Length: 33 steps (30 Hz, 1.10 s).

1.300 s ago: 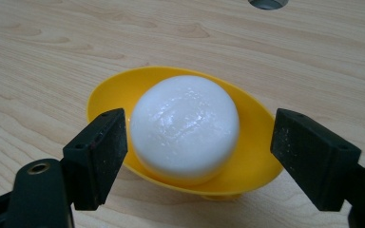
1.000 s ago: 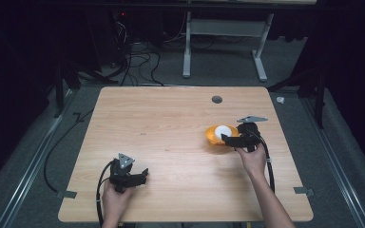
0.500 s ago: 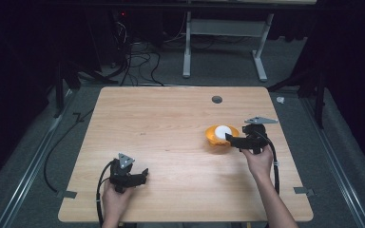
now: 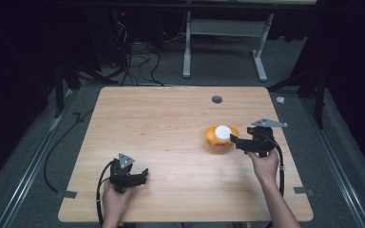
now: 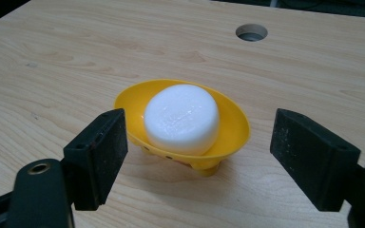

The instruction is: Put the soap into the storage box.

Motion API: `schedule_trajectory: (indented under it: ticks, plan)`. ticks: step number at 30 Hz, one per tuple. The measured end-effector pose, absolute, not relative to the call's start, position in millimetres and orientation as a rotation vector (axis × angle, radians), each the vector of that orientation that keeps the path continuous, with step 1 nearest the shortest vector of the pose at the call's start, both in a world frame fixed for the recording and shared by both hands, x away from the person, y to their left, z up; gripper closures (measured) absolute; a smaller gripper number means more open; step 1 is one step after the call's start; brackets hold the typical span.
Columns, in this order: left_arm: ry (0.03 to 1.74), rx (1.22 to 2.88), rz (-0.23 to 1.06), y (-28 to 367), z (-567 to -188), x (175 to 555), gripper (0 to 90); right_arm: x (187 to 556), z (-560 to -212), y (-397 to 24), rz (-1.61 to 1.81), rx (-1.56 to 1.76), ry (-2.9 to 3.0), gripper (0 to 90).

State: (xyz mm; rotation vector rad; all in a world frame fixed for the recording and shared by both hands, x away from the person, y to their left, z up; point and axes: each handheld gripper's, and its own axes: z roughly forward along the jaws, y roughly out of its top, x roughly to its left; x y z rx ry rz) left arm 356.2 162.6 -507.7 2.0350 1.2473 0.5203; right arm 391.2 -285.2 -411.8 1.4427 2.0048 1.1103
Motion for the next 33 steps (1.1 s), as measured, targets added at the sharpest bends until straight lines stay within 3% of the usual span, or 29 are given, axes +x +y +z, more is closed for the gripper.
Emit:
schedule_trajectory:
  ticks: [33]
  plan:
    - [1.248, 2.035, 0.52, 162, -508, 356, 14.9, 347, -408, -310, 1.197, 1.443, 1.933, 24.0]
